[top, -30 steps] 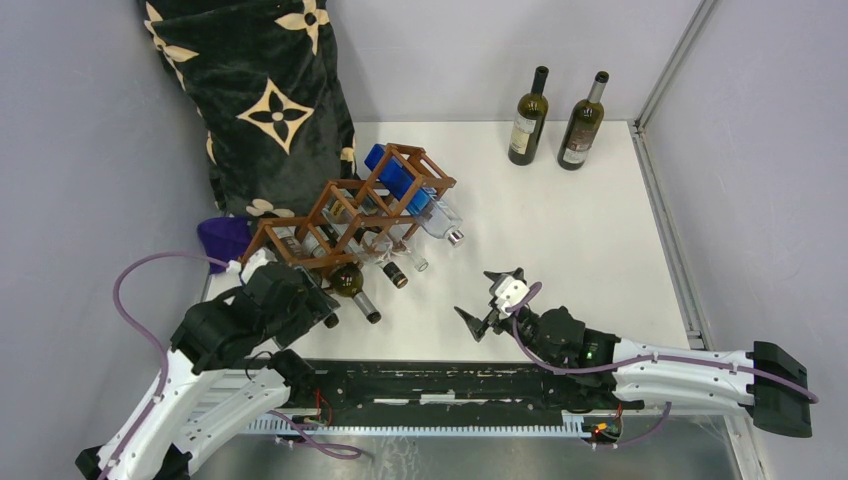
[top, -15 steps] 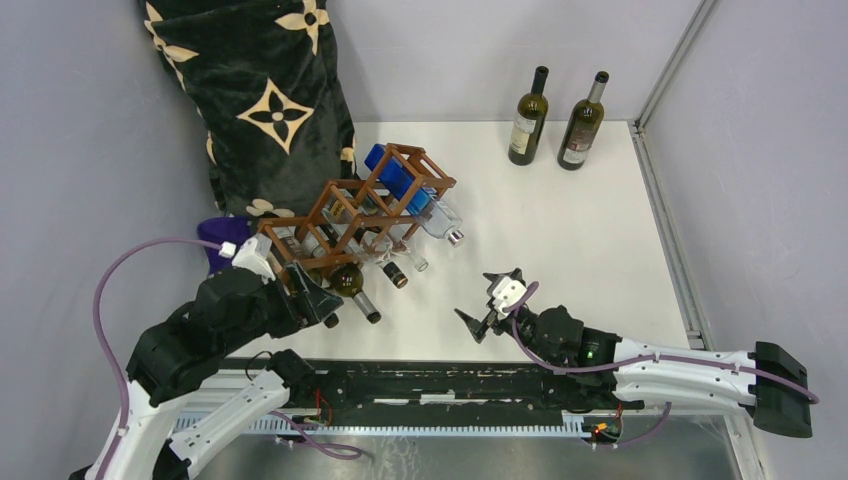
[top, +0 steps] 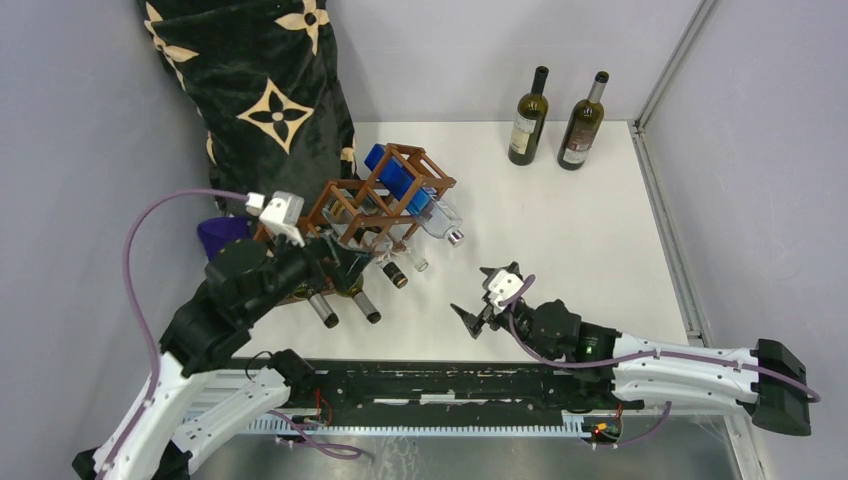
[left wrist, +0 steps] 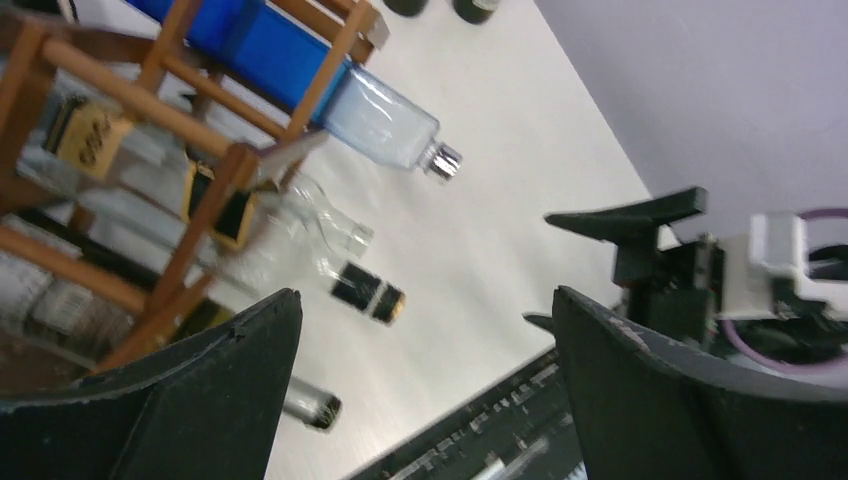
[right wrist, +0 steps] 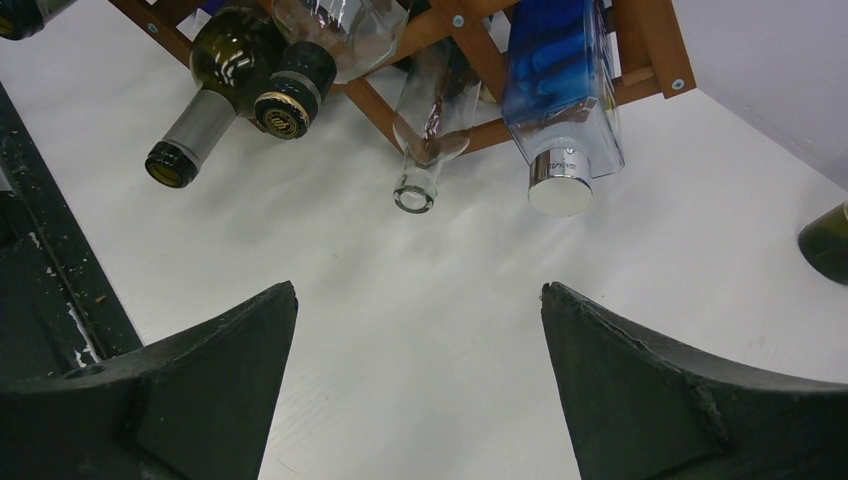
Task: Put the wine bottle on the wine rack
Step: Pick up the wine bottle from the corner of the board.
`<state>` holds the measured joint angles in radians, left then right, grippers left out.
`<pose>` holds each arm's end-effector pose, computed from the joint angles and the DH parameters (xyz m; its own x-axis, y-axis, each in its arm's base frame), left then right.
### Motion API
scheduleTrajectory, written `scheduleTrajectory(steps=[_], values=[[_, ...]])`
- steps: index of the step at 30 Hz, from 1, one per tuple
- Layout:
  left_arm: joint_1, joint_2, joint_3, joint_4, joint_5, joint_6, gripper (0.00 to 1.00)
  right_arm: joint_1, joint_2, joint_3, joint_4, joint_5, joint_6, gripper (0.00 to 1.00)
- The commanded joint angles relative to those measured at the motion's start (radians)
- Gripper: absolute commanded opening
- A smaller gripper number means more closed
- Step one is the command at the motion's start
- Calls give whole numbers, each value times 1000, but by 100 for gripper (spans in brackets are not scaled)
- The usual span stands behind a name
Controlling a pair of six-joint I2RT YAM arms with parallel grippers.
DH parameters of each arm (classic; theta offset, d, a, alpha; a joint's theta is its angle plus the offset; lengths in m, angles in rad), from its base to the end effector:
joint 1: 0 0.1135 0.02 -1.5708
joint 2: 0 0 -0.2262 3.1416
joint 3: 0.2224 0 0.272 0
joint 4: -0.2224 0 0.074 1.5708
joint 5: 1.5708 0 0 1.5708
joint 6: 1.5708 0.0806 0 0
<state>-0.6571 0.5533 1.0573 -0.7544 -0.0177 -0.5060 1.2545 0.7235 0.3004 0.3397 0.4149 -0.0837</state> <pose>0.1439 -0.1092 0.3747 -0.4610 -0.2564 -0.8495 0.4272 0.7750 -0.4657 0.1131 0.2410 0.1967 0.0364 -0.1346 -0.9902 -0.7444 0.6575 -0.1168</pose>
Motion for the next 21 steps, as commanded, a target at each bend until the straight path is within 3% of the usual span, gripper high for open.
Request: scheduleTrajectory(steps=[1,5,9,21], values=[[-1,130,-21,275,-85,248,100,-2,49,96,-22,57,-10,98],[-1,286,53,330,-86,366,100,-12,121,179,-91,134,-2,98],[0,370,93,378,-112,445,100,-91,121,215,-84,99,17,98],[6,361,-72,604,-286,551,100,-487,124,298,-79,-155,43,98]])
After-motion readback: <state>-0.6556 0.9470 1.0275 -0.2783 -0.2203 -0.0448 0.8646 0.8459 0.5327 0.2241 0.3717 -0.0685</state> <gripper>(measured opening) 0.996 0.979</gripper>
